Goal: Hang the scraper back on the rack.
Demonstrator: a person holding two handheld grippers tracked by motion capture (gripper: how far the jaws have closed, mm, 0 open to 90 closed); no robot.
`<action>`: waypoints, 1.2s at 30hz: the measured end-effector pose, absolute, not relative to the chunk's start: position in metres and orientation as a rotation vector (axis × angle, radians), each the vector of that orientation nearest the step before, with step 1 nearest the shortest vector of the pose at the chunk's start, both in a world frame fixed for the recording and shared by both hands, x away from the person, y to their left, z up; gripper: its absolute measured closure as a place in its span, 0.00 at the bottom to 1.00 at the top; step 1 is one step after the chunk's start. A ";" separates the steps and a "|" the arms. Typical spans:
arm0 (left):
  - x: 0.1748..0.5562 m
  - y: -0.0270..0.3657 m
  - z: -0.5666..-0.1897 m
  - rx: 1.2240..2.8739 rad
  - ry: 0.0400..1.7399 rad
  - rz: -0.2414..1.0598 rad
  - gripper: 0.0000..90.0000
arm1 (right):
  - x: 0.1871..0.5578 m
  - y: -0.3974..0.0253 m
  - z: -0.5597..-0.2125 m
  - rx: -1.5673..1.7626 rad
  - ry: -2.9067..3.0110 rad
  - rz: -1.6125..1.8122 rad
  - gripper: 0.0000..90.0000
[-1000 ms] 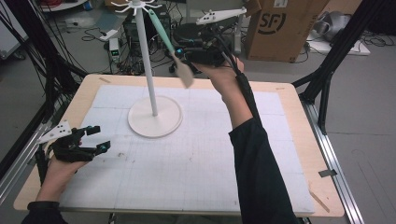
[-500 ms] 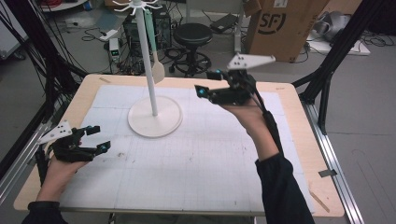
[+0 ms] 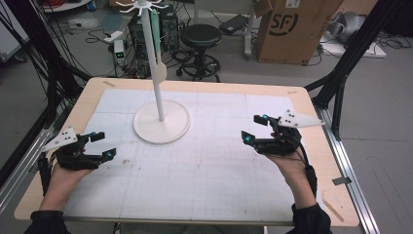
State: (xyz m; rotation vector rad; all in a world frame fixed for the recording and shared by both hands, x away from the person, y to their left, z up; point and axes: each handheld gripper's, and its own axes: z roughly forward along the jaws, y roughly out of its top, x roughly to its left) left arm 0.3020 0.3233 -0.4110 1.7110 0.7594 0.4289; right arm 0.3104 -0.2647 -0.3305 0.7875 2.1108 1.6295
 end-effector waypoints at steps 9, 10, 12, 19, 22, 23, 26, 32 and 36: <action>0.296 0.326 -0.411 1.693 0.754 0.457 0.17 | 0.306 -0.309 -0.385 0.973 2.091 1.565 0.23; 0.296 0.326 -0.411 1.691 0.754 0.460 0.17 | 0.306 -0.311 -0.387 0.985 2.088 1.553 0.23; 0.297 0.328 -0.412 1.693 0.757 0.473 0.17 | 0.307 -0.317 -0.394 1.016 2.078 1.549 0.23; 0.297 0.328 -0.414 1.679 0.774 0.546 0.17 | 0.306 -0.331 -0.404 1.086 2.058 1.496 0.21; 0.297 0.330 -0.413 1.659 0.782 0.560 0.17 | 0.305 -0.334 -0.407 1.101 2.047 1.486 0.19; 0.297 0.331 -0.413 1.655 0.786 0.561 0.17 | 0.304 -0.334 -0.408 1.109 2.048 1.477 0.19; 0.298 0.333 -0.414 1.648 0.790 0.570 0.16 | 0.304 -0.333 -0.410 1.099 2.066 1.454 0.19; 0.299 0.333 -0.416 1.641 0.797 0.576 0.15 | 0.304 -0.334 -0.414 1.104 2.097 1.413 0.18; 0.299 0.333 -0.417 1.644 0.802 0.573 0.15 | 0.305 -0.337 -0.416 1.115 2.093 1.399 0.18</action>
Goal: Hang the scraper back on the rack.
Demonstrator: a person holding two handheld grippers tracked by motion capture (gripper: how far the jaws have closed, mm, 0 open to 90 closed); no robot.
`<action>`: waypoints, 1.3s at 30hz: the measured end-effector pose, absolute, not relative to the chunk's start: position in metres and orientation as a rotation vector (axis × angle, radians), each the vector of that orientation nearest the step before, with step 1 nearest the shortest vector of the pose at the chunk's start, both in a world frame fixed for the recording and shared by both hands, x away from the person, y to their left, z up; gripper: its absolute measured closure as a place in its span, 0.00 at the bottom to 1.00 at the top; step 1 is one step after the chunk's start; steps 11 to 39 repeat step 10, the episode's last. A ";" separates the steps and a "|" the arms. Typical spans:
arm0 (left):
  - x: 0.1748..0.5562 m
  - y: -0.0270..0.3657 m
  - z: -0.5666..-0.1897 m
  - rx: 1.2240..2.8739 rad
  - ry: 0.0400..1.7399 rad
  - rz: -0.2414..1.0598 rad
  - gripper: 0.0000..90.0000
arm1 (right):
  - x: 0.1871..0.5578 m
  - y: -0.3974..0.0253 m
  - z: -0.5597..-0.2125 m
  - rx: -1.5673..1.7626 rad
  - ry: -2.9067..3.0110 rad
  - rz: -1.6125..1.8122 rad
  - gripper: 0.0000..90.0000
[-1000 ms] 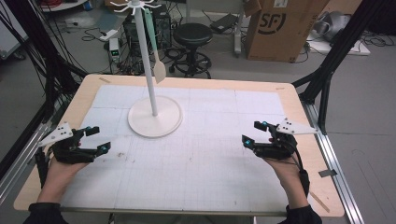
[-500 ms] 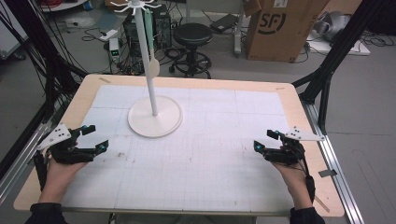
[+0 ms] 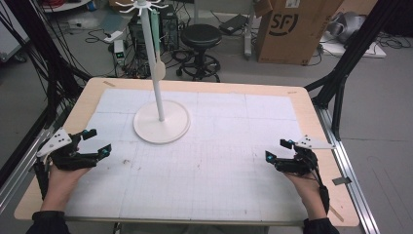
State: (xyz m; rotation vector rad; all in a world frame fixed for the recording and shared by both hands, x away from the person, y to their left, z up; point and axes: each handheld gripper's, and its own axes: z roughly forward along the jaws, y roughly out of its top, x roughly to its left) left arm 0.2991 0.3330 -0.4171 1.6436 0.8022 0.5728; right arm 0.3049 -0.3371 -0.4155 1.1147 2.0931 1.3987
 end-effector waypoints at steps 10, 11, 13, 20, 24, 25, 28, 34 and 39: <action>0.301 0.331 -0.419 1.658 0.826 0.553 0.15 | 0.307 -0.339 -0.417 1.126 2.091 1.399 0.17; 0.301 0.331 -0.419 1.658 0.826 0.553 0.15 | 0.307 -0.339 -0.417 1.126 2.091 1.399 0.17; 0.301 0.331 -0.419 1.658 0.826 0.553 0.15 | 0.307 -0.339 -0.417 1.126 2.091 1.399 0.17; 0.301 0.331 -0.419 1.658 0.826 0.553 0.15 | 0.307 -0.339 -0.417 1.126 2.091 1.399 0.17; 0.301 0.331 -0.419 1.658 0.826 0.553 0.15 | 0.307 -0.339 -0.417 1.126 2.091 1.399 0.17; 0.301 0.331 -0.419 1.658 0.826 0.553 0.15 | 0.307 -0.339 -0.417 1.126 2.091 1.399 0.17; 0.301 0.331 -0.419 1.658 0.826 0.553 0.15 | 0.307 -0.339 -0.417 1.126 2.091 1.399 0.17; 0.301 0.331 -0.419 1.658 0.826 0.553 0.15 | 0.307 -0.339 -0.417 1.126 2.091 1.399 0.17; 0.301 0.331 -0.419 1.658 0.826 0.553 0.15 | 0.307 -0.339 -0.417 1.126 2.091 1.399 0.17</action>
